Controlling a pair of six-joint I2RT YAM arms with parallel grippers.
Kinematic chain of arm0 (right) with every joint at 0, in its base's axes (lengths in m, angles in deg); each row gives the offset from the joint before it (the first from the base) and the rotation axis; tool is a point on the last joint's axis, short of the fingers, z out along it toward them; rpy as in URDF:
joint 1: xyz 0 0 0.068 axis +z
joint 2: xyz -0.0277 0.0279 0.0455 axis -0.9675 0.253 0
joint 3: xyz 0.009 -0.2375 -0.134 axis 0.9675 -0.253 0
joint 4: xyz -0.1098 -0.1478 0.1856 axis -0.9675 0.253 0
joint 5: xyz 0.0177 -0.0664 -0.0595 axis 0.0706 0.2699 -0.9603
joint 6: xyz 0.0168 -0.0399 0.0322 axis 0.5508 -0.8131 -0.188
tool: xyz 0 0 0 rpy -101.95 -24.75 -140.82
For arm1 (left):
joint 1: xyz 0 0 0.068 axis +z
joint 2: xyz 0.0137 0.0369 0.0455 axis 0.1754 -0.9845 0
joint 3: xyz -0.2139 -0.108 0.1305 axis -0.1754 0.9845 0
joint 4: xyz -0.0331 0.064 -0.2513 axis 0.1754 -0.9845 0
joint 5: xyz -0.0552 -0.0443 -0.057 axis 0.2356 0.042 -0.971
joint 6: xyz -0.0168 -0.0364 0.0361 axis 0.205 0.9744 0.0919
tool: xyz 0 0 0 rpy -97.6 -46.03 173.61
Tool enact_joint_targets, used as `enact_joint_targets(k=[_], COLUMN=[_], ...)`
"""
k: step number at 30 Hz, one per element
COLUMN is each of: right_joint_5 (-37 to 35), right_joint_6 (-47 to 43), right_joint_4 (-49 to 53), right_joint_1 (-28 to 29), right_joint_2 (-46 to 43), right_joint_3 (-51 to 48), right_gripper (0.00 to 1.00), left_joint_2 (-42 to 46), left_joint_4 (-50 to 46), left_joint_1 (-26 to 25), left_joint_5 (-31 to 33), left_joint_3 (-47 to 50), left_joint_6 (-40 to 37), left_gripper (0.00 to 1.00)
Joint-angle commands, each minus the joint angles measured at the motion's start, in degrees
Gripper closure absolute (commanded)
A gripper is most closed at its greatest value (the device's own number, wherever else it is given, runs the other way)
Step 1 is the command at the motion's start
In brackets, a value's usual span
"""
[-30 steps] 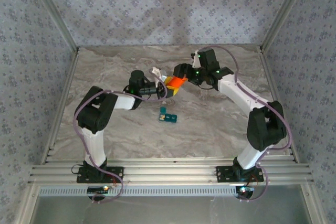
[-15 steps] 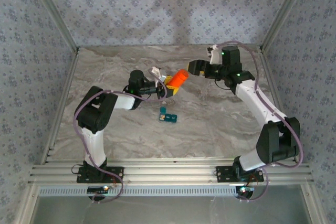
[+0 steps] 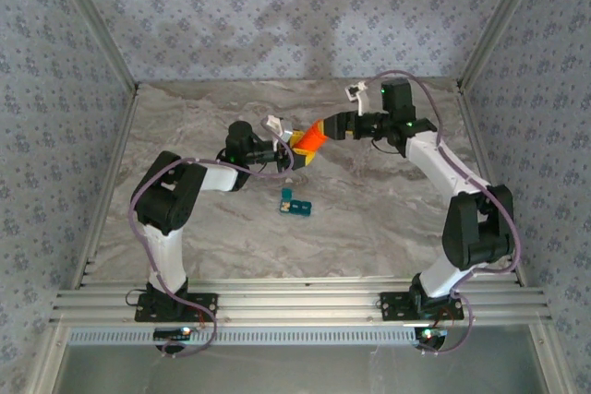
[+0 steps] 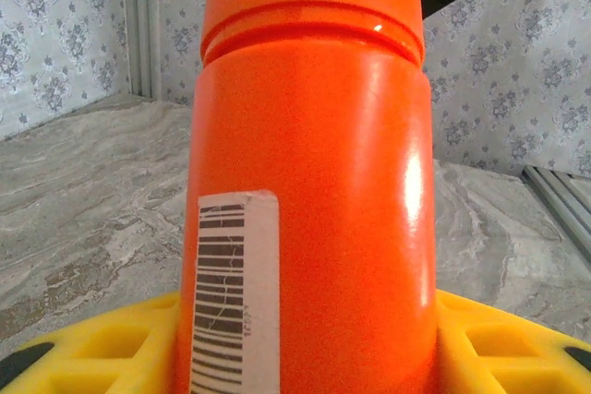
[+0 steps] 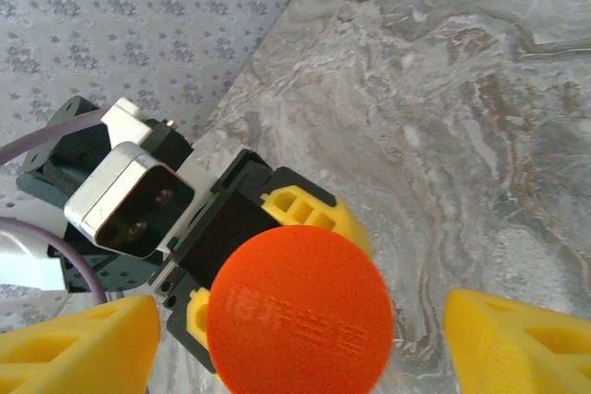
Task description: Sort the pills into containers
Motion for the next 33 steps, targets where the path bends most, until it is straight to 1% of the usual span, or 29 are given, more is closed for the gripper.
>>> enact_joint_targets(k=[1, 9, 12, 15, 17, 19, 22, 25, 29, 31, 33], right_joint_5=[2.4, 3.0, 3.0, 2.6, 2.3, 0.9, -1.5, -8.5, -19.1, -19.9, -20.8], right_joint_6=[-2.3, -2.6, -2.5, -2.2, -1.8, -0.7, 3.6, 10.1, 23.1, 29.0, 31.4], right_joint_4=[1.6, 2.6, 2.8, 3.0, 3.4, 3.8, 2.9, 2.4, 1.4, -2.4, -4.5], right_joint_1=[0.4, 0.8, 1.0, 1.3, 1.6, 2.2, 3.9, 7.0, 11.7, 12.9, 13.9], right_joint_2=[1.3, 2.8, 3.3, 3.4, 3.4, 3.4, 2.9, 2.5, 2.7, 2.8, 2.9], right_joint_3=[2.3, 3.2, 3.5, 3.7, 3.7, 3.6, 2.8, 1.7, 0.0, -1.5, -2.1], right_gripper=[0.22, 0.31, 0.40, 0.54, 0.57, 0.58, 0.59, 0.60, 0.60, 0.60, 0.60], left_joint_2=[0.8, 1.2, 1.4, 1.6, 1.7, 1.7, 1.8, 2.0, 2.1, 2.1, 2.3], left_joint_4=[2.6, 2.4, 2.3, 2.3, 2.2, 2.3, 2.4, 2.4, 2.2, 2.1, 2.0], left_joint_1=[0.0, 0.0, 0.0, 0.0, 0.0, 0.0, 0.0, 0.0, 0.1, 0.0, 0.0], left_joint_5=[-1.9, -1.9, -1.9, -2.0, -2.0, -1.9, -1.8, -1.6, -1.1, -0.9, -0.7], left_joint_3=[-1.8, -1.5, -1.3, -1.1, -1.1, -1.1, -1.2, -1.3, -1.4, -1.4, -1.2], left_joint_6=[0.7, 0.4, 0.3, 0.2, 0.1, 0.1, 0.2, 0.1, -0.1, -0.2, -0.4], left_gripper=[1.00, 1.00, 1.00, 1.00, 1.00, 1.00, 1.00, 1.00, 1.00, 1.00, 1.00])
